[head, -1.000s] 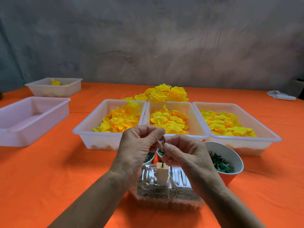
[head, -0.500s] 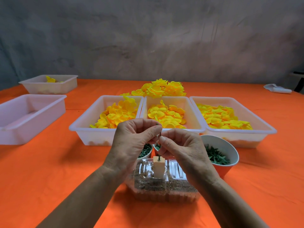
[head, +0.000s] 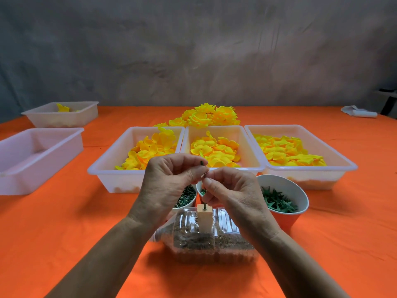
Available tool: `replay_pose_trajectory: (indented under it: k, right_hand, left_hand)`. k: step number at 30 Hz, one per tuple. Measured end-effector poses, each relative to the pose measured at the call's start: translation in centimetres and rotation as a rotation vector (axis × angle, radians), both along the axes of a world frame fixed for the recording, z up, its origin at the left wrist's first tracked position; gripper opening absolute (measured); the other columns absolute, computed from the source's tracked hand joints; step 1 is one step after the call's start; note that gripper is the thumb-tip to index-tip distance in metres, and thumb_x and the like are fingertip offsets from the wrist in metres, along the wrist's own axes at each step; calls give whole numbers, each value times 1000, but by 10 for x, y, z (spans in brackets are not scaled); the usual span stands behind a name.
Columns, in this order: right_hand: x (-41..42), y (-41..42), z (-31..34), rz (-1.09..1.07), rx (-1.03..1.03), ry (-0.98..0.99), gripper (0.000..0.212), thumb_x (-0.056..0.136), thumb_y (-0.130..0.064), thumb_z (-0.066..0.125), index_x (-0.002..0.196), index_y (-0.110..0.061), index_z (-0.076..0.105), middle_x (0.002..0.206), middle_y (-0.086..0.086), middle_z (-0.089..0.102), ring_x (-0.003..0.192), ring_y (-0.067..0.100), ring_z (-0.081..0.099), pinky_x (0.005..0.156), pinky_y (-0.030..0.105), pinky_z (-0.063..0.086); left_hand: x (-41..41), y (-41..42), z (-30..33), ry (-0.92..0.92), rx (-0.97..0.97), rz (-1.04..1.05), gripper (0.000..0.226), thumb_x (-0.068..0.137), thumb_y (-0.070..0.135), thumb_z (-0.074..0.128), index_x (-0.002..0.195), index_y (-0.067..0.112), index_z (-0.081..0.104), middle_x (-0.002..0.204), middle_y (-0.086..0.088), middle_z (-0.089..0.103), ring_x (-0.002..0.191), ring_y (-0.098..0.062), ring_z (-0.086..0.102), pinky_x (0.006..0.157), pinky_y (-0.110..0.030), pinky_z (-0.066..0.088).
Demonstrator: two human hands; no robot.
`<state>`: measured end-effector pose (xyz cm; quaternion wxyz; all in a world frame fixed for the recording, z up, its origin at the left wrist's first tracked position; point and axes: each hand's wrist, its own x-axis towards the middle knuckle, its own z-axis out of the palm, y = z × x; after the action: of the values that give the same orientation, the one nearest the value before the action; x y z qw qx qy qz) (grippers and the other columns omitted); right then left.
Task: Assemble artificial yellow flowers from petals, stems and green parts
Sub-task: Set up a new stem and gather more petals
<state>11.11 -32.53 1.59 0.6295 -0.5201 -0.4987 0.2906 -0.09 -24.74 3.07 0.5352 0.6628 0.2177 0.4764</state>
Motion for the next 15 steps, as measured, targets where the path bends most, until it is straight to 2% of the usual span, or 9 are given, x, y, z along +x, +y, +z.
replay_pose_trajectory:
  k: [6,11,15]
  right_hand:
    - [2,0,-2,-9,-10,-21,11,88,-7,62,81,-11,70,61,6,65,56,11,61,55,21,50]
    - [2,0,-1,-12,-6,-21,17,87,-6,63,77,-18,69,58,-2,66,54,7,61,54,18,49]
    - [2,0,0,-11,-4,-17,14,87,-6,63,77,-14,70,59,-1,65,55,8,61,54,19,49]
  left_hand:
    - [-4,1,-4,-27,-75,-52,15,62,12,69,76,8,73,68,-5,72,59,-7,64,61,-17,52]
    - [-4,1,-4,-48,-104,-57,15,62,11,70,76,7,74,69,-7,72,59,-8,64,61,-17,53]
    - [-1,2,-5,-102,-275,-100,11,61,10,69,70,10,76,67,-8,71,53,-9,63,56,-18,54]
